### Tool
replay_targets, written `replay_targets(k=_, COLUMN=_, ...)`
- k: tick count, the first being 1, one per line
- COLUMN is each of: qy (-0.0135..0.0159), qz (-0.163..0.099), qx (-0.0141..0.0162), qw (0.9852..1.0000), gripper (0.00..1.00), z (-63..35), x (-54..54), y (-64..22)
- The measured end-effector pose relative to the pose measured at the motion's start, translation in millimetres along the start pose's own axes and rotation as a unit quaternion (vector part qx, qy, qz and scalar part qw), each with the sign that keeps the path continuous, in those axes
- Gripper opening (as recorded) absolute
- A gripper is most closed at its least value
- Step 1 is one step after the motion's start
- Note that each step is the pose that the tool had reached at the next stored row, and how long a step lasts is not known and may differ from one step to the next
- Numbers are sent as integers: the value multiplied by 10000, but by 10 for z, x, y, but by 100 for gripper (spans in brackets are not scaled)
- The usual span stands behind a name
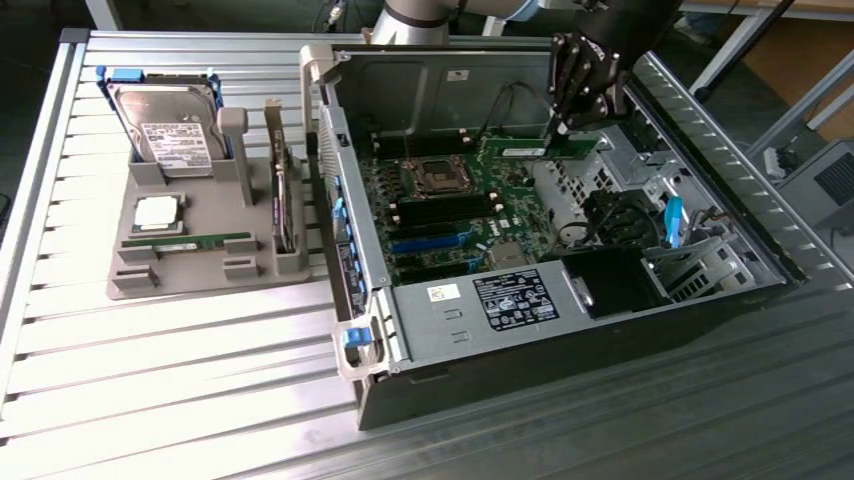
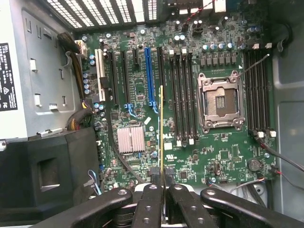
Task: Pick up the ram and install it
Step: 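Insert the ram into the slot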
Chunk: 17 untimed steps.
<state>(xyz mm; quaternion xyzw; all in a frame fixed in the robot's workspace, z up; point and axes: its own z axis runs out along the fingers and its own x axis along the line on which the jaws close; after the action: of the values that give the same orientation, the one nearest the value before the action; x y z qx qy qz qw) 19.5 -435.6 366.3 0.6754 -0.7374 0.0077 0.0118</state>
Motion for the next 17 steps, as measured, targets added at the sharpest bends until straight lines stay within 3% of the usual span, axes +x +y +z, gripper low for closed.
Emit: replay_targets(k=17, qy=0, qz=0, qx=0, qw=10000, gripper=11, z=58, x=-2, y=0)
